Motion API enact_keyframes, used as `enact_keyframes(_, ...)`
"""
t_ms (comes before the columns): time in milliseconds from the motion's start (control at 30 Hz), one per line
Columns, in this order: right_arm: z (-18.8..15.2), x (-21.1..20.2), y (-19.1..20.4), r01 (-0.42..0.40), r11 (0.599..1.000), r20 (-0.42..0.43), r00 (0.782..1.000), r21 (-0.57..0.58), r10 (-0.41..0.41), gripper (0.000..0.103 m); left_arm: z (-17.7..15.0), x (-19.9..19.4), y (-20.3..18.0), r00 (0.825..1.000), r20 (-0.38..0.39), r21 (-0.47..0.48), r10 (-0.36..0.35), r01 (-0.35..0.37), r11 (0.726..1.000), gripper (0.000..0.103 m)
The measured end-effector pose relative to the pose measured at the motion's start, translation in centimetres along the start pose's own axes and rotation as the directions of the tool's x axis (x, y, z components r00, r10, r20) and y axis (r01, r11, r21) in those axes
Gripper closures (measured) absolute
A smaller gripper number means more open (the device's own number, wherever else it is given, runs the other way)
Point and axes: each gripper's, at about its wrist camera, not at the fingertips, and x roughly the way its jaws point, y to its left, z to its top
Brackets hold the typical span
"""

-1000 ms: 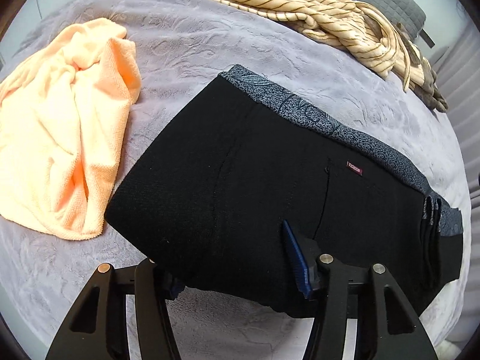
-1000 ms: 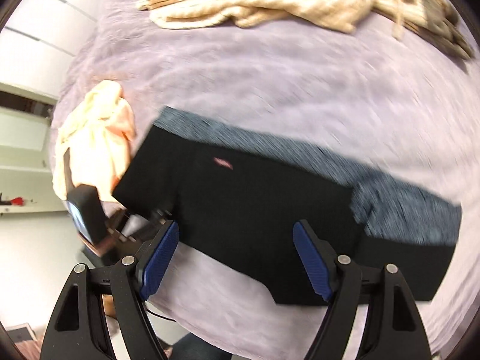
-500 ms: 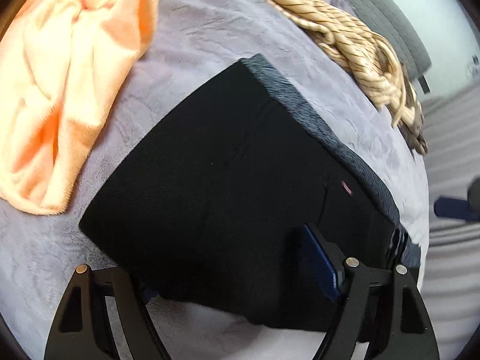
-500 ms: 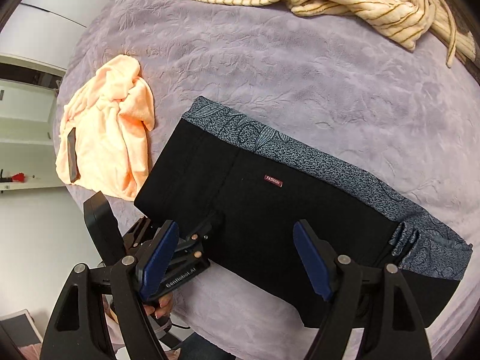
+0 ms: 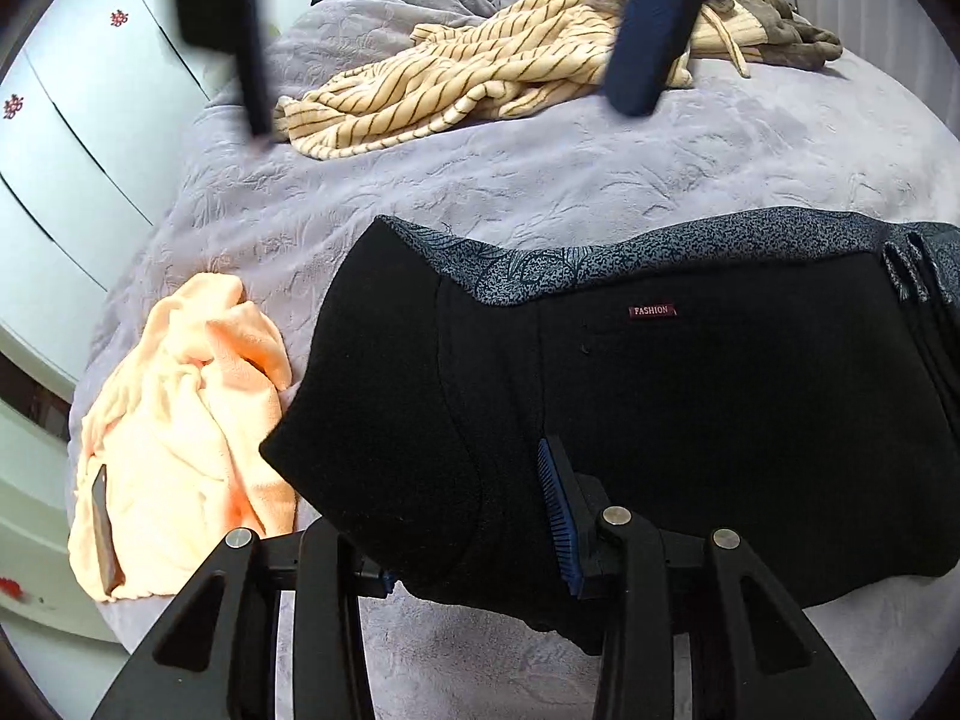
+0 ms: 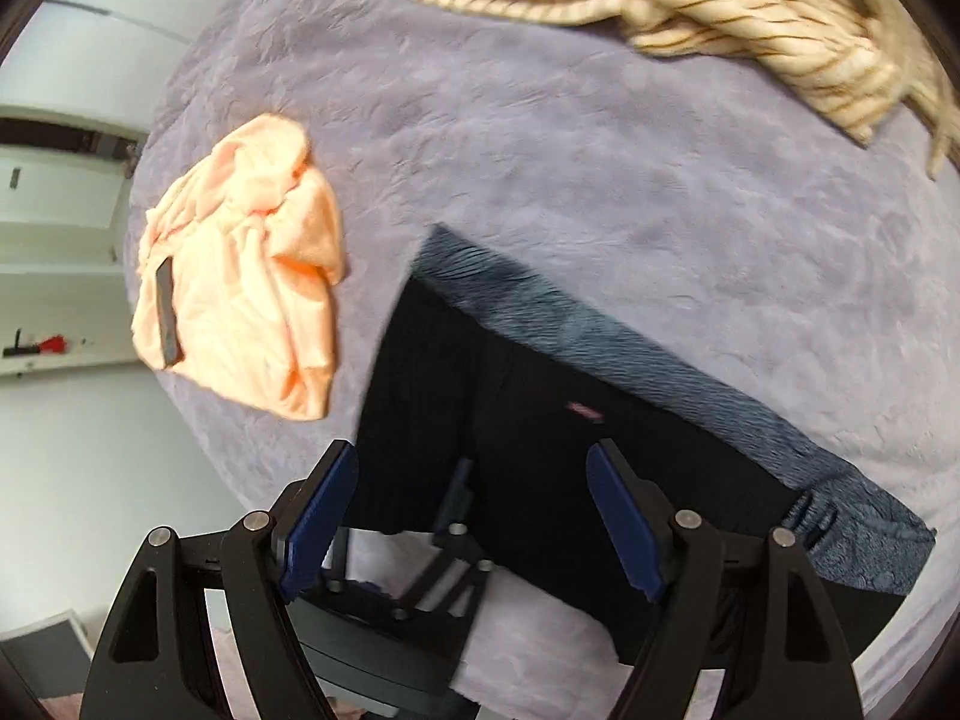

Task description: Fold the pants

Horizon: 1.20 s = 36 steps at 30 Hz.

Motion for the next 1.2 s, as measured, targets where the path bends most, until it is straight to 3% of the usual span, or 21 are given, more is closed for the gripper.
enact_keyframes(167,1.8,4.4,3.3,-0.038,0.997,-0.162,0.987,-0.074,0.026,0.021,-0.4,-0.3,0.0,1.000,0.011,0.010,0.010,-0.010,1.000,0.063)
enact_keyframes(333,2.9,8.8,3.8,-0.043,0.996,-0.293,0.956,-0.078,0.018,0.025,-0.1,-1.6,-0.7,0.998,0.052,0.043,0.018,-0.020,0.999,0.063)
enact_keyframes(367,2.9,9.2,3.7,-0.036,0.996,-0.299,0.954,-0.083,0.009,0.063,0.0,-2.2,-0.9,0.998,0.061,0.047,0.008,-0.011,0.999,0.063)
enact_keyframes(400,2.7,9.2,3.5,-0.024,0.996,-0.298,0.955,-0.090,-0.004,0.085,0.1,-2.9,-1.1,0.997,0.078,0.054,0.004,-0.008,0.999,0.063)
enact_keyframes(500,1.5,7.0,2.5,-0.035,0.993,-0.226,0.974,-0.114,0.008,0.086,1.0,-5.4,-2.7,0.991,0.137,0.105,0.010,-0.024,0.994,0.063)
enact_keyframes(667,-2.8,0.3,-2.4,-0.184,0.981,-0.065,0.981,-0.053,0.181,0.087,3.4,-10.1,-6.2,0.970,0.239,0.145,-0.042,0.007,0.989,0.063)
enact_keyframes(800,-7.1,-5.1,-8.3,-0.304,0.953,0.087,0.949,0.013,0.302,0.087,5.5,-14.0,-10.8,0.947,0.302,0.203,-0.106,0.045,0.978,0.062)
enact_keyframes(900,-11.2,-8.9,-13.4,-0.366,0.929,0.190,0.917,0.057,0.350,0.087,6.5,-17.3,-16.0,0.923,0.325,0.260,-0.207,0.123,0.958,0.059)
enact_keyframes(1033,-16.7,-12.6,-20.7,-0.384,0.917,0.298,0.892,0.107,0.339,0.087,7.0,-18.6,-23.3,0.893,0.323,0.376,-0.314,0.184,0.908,0.059)
enact_keyframes(1200,-23.5,-12.4,-30.8,-0.393,0.883,0.360,0.887,0.256,0.290,0.086,5.8,-17.2,-32.0,0.888,0.216,0.478,-0.406,0.266,0.837,0.059)
